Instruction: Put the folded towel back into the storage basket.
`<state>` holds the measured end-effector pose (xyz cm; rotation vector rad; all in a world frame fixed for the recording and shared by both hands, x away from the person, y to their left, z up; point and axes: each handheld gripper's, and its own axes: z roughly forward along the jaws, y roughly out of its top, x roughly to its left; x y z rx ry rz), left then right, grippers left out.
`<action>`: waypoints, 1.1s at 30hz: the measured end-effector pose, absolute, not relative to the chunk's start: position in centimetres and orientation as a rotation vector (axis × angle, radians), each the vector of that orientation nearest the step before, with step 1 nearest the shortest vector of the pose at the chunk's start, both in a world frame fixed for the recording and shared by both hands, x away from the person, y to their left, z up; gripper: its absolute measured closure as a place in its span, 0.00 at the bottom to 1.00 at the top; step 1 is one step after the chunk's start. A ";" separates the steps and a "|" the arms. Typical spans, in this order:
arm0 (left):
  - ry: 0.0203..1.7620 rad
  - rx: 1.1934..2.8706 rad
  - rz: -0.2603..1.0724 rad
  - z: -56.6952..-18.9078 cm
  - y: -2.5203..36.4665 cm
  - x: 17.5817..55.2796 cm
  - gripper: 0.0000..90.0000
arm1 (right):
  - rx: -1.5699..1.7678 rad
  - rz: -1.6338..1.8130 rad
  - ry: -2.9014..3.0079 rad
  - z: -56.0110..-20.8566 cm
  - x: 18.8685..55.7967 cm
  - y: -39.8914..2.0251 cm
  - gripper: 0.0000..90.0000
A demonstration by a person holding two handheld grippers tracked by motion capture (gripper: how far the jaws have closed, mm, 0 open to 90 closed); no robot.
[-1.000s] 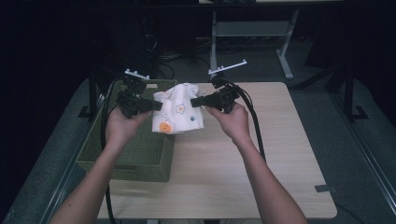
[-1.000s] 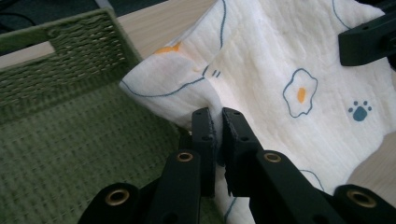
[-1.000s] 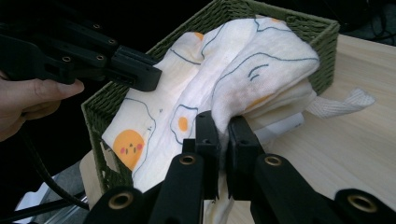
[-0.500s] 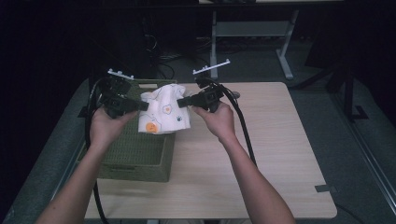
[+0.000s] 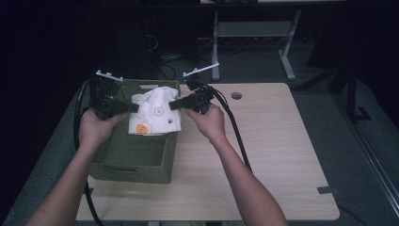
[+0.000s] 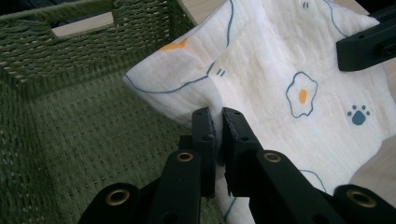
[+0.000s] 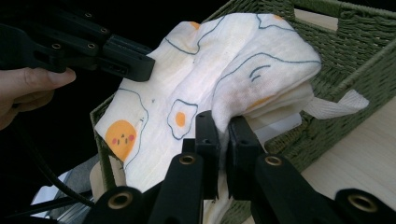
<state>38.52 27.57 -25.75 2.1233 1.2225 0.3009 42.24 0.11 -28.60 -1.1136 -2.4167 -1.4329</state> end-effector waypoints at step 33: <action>1.271 2.168 0.291 -29.3 32.6 39.0 0.94 | -1.099 -1.359 -2.418 -32.0 43.5 6.4 0.94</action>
